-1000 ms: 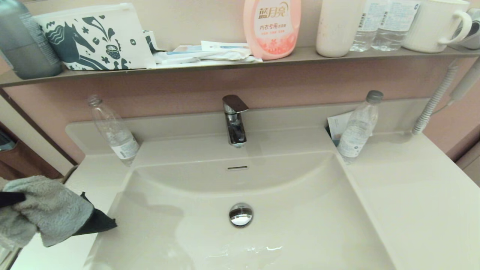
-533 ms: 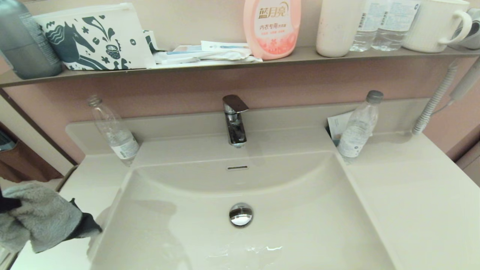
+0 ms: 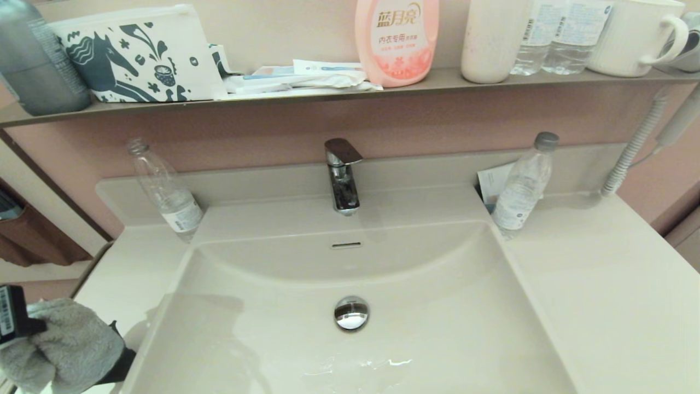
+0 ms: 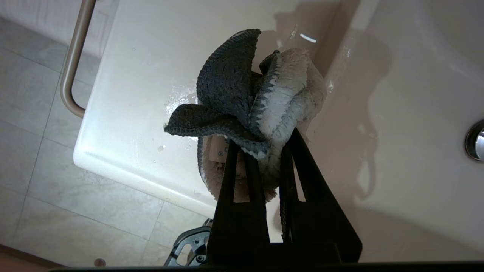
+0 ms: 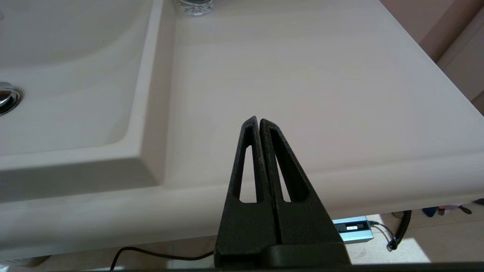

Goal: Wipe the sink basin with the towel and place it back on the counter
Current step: Wipe the sink

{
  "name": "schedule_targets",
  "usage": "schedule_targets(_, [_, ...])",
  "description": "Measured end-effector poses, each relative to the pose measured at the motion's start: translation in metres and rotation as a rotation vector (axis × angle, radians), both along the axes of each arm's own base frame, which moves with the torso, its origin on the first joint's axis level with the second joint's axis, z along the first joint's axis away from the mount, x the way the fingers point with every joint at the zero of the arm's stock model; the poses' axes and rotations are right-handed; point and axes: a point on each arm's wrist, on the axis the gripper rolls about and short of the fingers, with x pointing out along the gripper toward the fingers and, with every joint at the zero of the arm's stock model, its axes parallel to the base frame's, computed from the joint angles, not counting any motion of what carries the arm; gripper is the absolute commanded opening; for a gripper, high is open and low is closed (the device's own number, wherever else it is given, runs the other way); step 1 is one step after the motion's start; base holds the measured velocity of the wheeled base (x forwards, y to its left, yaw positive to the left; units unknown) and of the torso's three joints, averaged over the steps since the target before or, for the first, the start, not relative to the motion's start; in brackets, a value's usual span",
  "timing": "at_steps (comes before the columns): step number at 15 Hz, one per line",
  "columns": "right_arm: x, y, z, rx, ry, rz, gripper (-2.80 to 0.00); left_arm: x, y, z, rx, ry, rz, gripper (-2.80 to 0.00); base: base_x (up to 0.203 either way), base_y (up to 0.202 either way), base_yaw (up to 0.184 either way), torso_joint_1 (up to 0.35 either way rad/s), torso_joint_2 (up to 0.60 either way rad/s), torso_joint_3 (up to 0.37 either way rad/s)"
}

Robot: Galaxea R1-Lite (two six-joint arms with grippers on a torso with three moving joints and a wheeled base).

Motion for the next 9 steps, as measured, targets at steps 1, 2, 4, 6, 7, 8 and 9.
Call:
schedule_targets(1, [0.0, 0.0, 0.0, 0.0, 0.0, 0.0, -2.8, 0.001, 0.0, -0.002, -0.001, 0.007, -0.003, -2.8, 0.0, 0.0, 0.0, 0.0, 0.0, 0.0])
schedule_targets(2, [0.0, 0.0, 0.0, 0.0, 0.0, 0.0, -2.8, 0.001, 0.0, -0.005, -0.006, 0.023, -0.004, -2.8, 0.0, 0.0, 0.0, 0.0, 0.0, 0.0])
schedule_targets(4, [0.0, 0.0, 0.0, 0.0, 0.0, 0.0, -2.8, 0.002, 0.001, -0.015, -0.015, 0.05, -0.004, -2.8, 0.0, 0.0, 0.0, 0.0, 0.0, 0.0])
schedule_targets(6, [0.0, 0.0, 0.0, 0.0, 0.0, 0.0, -2.8, 0.003, 0.001, -0.024, -0.018, 0.057, -0.005, 0.0, 0.0, 0.0, 0.0, 0.0, 0.0, 0.0])
schedule_targets(7, [0.0, 0.0, 0.0, 0.0, 0.0, 0.0, -2.8, 0.004, 0.001, -0.029, -0.019, 0.058, -0.006, 0.0, 0.0, 0.0, 0.0, 0.0, 0.0, 0.0])
schedule_targets(8, [0.0, 0.0, 0.0, 0.0, 0.0, 0.0, -2.8, 0.005, 0.002, -0.033, -0.018, 0.058, -0.006, 0.0, 0.0, 0.0, 0.0, 0.0, 0.0, 0.0])
schedule_targets(9, [0.0, 0.0, 0.0, 0.0, 0.0, 0.0, -2.8, 0.006, 0.002, -0.035, -0.018, 0.062, -0.006, 0.0, 0.0, 0.0, 0.0, 0.0, 0.0, 0.0])
